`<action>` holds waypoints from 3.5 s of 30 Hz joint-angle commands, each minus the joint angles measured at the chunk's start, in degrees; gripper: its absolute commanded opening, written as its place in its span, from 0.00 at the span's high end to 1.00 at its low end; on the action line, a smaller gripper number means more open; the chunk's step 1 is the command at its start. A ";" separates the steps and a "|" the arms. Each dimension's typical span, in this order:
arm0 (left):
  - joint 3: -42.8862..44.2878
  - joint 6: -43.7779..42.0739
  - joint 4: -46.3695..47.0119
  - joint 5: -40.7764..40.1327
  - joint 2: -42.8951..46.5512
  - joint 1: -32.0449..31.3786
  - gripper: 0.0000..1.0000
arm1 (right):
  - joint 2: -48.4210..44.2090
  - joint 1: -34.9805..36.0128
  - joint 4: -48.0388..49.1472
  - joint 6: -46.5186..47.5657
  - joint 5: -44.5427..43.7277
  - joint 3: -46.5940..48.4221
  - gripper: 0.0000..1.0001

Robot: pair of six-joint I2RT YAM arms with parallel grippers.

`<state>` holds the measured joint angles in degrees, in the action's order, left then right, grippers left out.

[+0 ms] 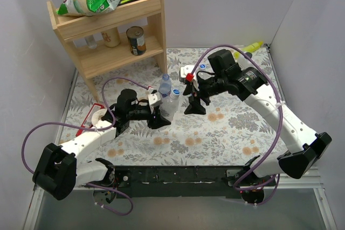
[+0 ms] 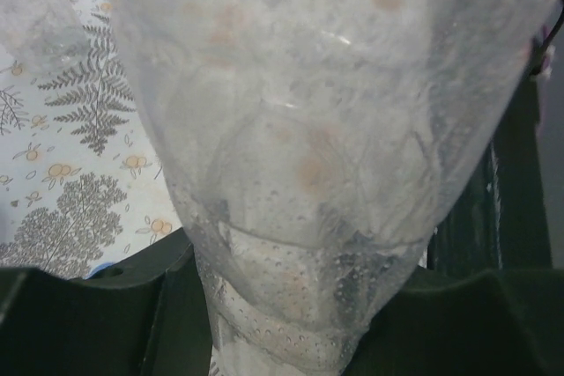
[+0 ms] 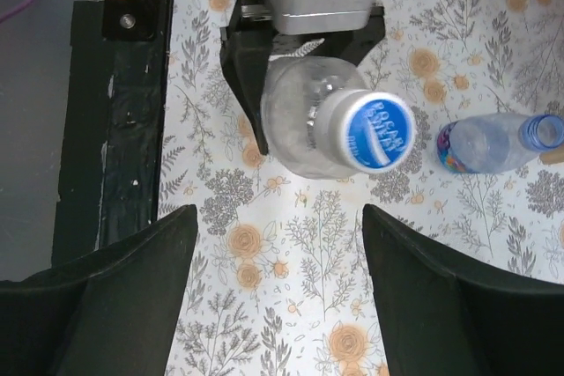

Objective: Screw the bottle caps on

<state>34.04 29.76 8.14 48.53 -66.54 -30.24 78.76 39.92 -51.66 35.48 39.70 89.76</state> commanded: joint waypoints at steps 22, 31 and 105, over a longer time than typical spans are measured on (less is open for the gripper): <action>6.12 -20.97 -15.09 0.60 0.27 -0.61 1.00 | 2.19 1.21 4.18 5.49 11.28 2.45 0.41; 5.86 -18.08 -11.15 -4.92 1.23 -2.36 1.00 | 1.57 1.47 12.54 -5.14 1.88 -1.16 0.72; -2.76 0.76 1.98 -15.60 11.87 -7.65 1.00 | -7.13 -8.19 46.64 -32.23 10.02 -13.81 0.40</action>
<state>32.01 37.23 11.05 16.40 -58.48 -42.76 74.81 35.48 -12.12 2.09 36.47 76.71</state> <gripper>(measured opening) 0.418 0.585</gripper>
